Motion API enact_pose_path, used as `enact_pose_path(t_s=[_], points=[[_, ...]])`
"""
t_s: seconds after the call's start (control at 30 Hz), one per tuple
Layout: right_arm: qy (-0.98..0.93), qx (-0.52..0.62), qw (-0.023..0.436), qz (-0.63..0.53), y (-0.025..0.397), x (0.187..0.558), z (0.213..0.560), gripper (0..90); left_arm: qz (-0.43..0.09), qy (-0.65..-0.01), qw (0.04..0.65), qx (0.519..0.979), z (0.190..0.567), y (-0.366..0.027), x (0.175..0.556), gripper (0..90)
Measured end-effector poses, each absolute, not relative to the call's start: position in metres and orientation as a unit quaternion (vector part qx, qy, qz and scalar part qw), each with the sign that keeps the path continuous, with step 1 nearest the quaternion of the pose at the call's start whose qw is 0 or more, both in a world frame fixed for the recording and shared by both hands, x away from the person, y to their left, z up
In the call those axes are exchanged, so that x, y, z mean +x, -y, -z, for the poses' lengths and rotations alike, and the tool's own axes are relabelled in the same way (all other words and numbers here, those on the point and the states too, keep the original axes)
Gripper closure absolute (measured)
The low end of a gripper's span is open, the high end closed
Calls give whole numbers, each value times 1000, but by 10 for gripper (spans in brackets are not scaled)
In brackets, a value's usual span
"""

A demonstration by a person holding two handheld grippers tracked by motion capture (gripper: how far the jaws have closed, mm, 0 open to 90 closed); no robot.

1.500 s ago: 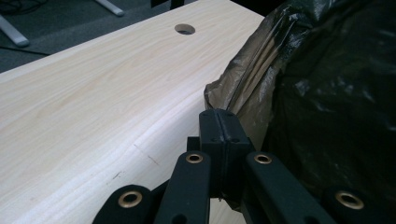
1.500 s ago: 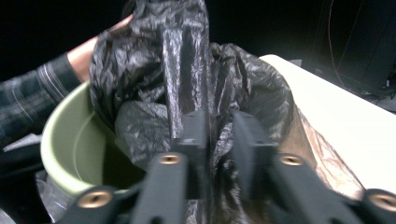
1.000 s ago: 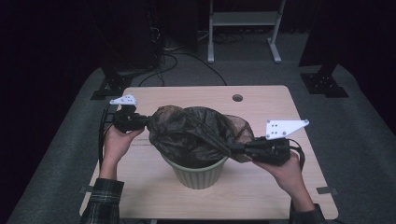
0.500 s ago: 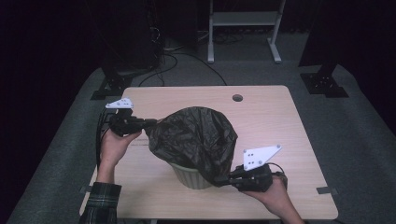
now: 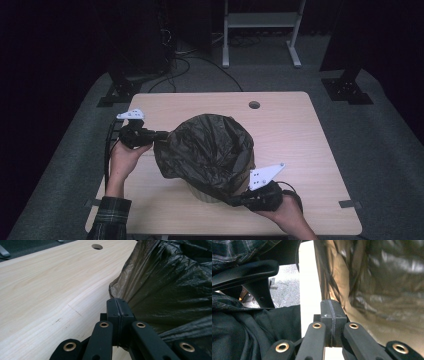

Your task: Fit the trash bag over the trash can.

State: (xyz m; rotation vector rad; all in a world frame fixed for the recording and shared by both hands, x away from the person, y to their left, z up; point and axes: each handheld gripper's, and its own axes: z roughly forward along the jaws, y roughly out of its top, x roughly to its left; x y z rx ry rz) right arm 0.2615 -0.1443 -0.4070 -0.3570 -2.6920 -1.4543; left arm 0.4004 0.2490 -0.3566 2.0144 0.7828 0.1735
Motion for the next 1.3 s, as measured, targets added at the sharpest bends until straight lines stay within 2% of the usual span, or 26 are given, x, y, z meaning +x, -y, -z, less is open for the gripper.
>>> enact_pose_path(t_s=[0.5, 0.63, 1.03, 1.23, 1.3], points=[[889, -106, 33, 445, 126, 262, 420, 899, -68, -336, 430, 835, 371, -241, 408, 900], [892, -119, 29, 435, 129, 263, 424, 899, -76, -344, 408, 842, 380, -239, 411, 900], [896, -171, 19, 409, 157, 273, 451, 899, -53, -347, 398, 848, 407, -225, 421, 900], [898, -180, 11, 401, 163, 277, 454, 898, -59, -345, 395, 849, 410, -219, 421, 900], [892, -179, 5, 415, 168, 276, 447, 823, -60, -342, 403, 847, 407, -221, 420, 900]])
